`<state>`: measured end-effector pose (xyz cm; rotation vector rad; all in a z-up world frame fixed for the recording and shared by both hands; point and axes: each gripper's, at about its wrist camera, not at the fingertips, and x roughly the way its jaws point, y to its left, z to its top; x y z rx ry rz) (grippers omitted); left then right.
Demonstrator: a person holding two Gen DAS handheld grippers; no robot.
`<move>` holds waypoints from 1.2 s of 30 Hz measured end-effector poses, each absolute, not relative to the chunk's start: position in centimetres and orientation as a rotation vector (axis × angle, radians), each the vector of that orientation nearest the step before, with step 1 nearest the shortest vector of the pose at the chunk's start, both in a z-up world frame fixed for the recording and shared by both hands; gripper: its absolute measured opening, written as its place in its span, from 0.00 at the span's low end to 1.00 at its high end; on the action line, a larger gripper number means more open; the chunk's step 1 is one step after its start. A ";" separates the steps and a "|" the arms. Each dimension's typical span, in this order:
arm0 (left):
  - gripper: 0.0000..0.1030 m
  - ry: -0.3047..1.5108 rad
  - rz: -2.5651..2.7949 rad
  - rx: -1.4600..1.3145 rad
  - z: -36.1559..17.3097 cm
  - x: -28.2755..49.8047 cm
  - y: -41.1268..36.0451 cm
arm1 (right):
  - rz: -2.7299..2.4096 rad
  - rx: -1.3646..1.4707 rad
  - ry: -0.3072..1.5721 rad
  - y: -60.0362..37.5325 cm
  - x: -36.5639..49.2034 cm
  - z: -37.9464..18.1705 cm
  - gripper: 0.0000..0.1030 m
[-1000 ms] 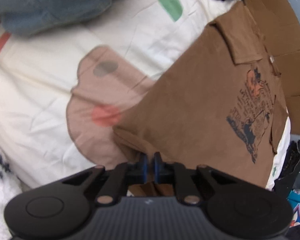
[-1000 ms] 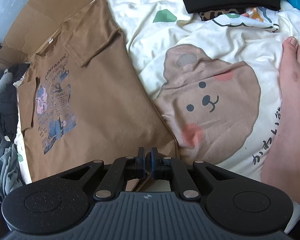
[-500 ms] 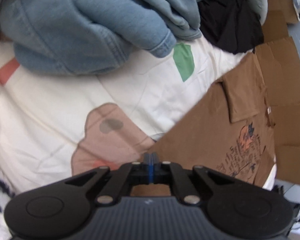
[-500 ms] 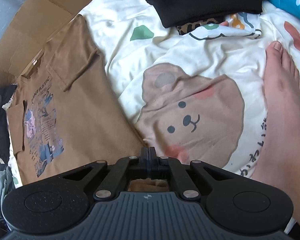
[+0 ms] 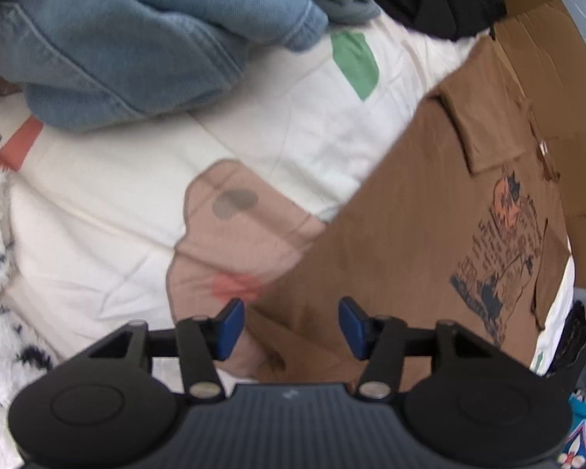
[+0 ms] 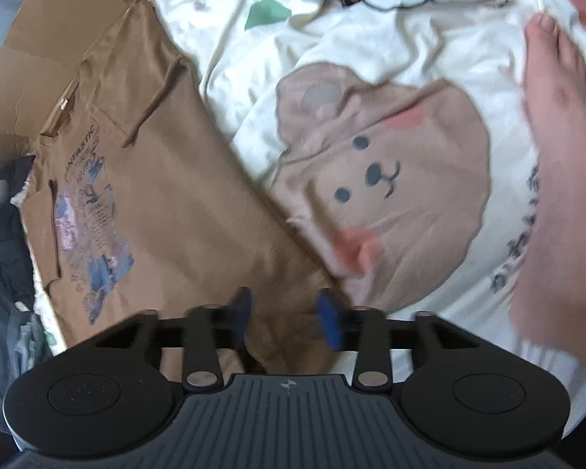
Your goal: Fold clothes
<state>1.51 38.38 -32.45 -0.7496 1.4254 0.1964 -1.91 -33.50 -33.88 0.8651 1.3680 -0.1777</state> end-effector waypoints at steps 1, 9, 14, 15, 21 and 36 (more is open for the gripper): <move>0.55 1.433 0.197 -0.752 -32.6 1.2 38.2 | -0.174 0.881 1.374 -33.3 -1.9 -34.1 0.47; 0.54 1.431 0.200 -0.778 -33.1 -0.9 37.5 | -0.306 1.090 1.368 -32.8 -4.2 -35.5 0.46; 0.52 1.427 0.199 -0.771 -32.9 -1.6 37.6 | -0.418 1.220 1.293 -32.8 -6.5 -35.8 0.45; 0.51 1.428 0.200 -0.770 -33.0 -1.6 37.6 | -0.431 1.227 1.292 -32.7 -6.8 -35.9 0.45; 0.51 1.435 0.194 -0.754 -33.0 -2.0 37.2 | -0.462 1.247 1.297 -32.4 -6.9 -37.6 0.45; 0.50 1.443 0.208 -0.712 -32.8 -2.4 36.9 | -0.601 1.358 1.211 -30.5 -6.2 -40.5 0.40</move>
